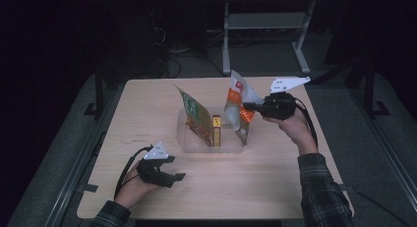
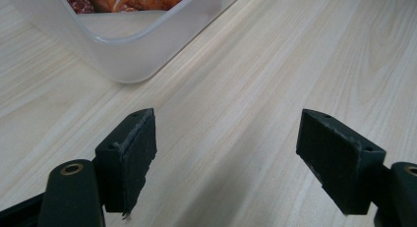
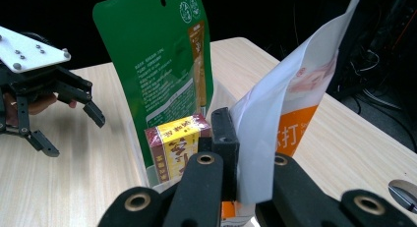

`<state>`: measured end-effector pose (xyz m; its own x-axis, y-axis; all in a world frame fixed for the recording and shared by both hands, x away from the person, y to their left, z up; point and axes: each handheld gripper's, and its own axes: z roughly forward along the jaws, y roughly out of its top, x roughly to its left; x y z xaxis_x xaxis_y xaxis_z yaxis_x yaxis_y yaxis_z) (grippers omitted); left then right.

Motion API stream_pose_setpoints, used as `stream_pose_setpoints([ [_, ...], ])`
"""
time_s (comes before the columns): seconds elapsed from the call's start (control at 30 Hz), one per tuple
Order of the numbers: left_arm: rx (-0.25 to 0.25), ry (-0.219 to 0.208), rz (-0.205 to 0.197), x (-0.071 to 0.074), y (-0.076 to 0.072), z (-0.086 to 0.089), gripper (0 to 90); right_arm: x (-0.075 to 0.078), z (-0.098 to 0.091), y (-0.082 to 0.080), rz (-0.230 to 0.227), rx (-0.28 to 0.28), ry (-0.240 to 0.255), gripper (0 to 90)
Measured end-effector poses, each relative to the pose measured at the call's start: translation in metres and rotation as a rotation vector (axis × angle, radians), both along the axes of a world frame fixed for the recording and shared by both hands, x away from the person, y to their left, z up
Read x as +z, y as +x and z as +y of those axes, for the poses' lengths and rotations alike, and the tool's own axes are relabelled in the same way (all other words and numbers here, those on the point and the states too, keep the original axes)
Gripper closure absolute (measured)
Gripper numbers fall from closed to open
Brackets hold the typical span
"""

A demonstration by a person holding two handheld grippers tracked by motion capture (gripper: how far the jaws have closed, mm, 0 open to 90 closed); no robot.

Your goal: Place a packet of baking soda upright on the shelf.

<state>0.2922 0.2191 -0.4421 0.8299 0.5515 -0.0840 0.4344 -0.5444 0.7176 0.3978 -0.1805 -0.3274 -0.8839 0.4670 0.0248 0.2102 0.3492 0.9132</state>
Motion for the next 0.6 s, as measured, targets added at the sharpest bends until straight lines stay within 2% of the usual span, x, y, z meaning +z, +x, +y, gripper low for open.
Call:
stream_pose_setpoints([
  [0.27, 0.009, -0.007, 0.003, -0.001, -0.001, 0.000, 22.4, 0.003, 0.002, 0.002, -0.011, 0.003, 0.016, 89.7],
  [0.6, 0.013, -0.007, 0.006, -0.001, -0.001, 0.001, 22.2, -0.007, 0.012, 0.008, 0.010, 0.003, -0.023, 89.7],
])
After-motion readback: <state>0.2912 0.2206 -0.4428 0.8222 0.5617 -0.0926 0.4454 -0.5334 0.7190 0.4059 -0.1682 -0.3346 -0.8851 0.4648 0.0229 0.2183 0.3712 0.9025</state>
